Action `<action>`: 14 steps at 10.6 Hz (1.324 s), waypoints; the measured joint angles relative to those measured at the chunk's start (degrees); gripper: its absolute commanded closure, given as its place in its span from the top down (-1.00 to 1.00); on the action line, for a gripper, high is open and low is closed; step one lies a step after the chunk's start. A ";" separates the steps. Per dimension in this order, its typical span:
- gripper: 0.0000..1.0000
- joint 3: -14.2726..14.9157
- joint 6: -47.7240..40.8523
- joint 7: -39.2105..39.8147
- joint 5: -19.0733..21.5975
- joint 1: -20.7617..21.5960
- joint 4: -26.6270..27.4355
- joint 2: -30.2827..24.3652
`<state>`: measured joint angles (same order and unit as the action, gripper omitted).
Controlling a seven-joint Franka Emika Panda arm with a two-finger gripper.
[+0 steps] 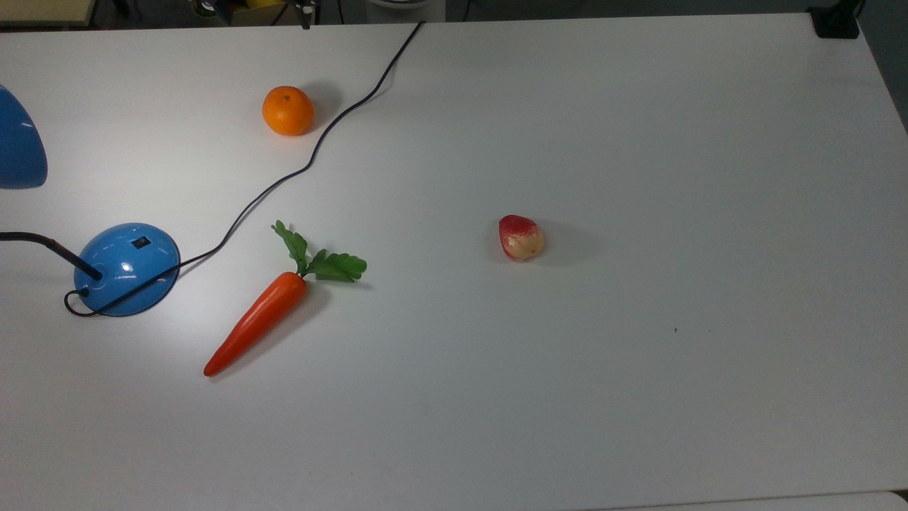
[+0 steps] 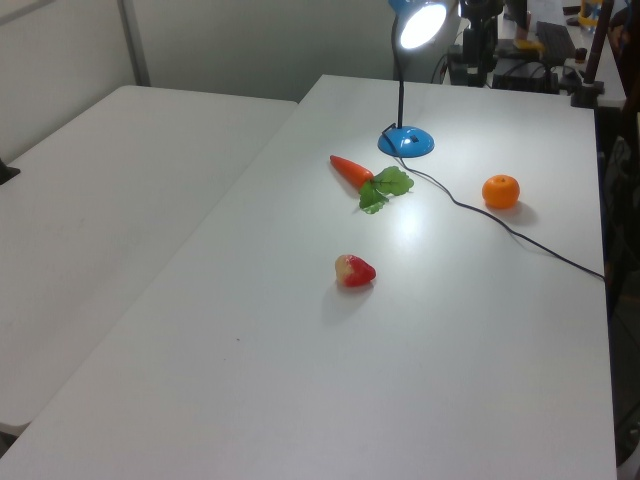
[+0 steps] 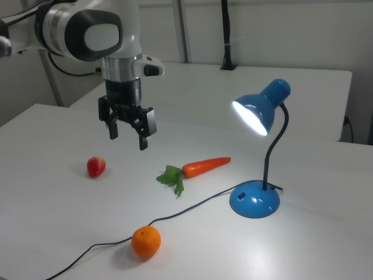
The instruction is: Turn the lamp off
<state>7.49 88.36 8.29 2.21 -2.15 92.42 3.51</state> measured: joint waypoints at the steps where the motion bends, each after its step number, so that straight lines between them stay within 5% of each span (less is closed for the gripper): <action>1: 1.00 0.00 0.00 0.00 0.00 0.00 0.00 0.00; 5: 1.00 0.00 -0.01 -0.10 0.00 0.00 0.00 0.03; 7: 0.78 -0.01 -1.23 -0.11 0.00 0.00 0.00 0.06; 12: -0.84 -0.04 -1.56 -0.14 0.00 0.00 0.00 0.07; 14: -1.00 -0.05 -1.56 -0.14 0.00 0.00 0.00 0.06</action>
<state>7.44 86.79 8.15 2.21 -2.15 92.42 3.57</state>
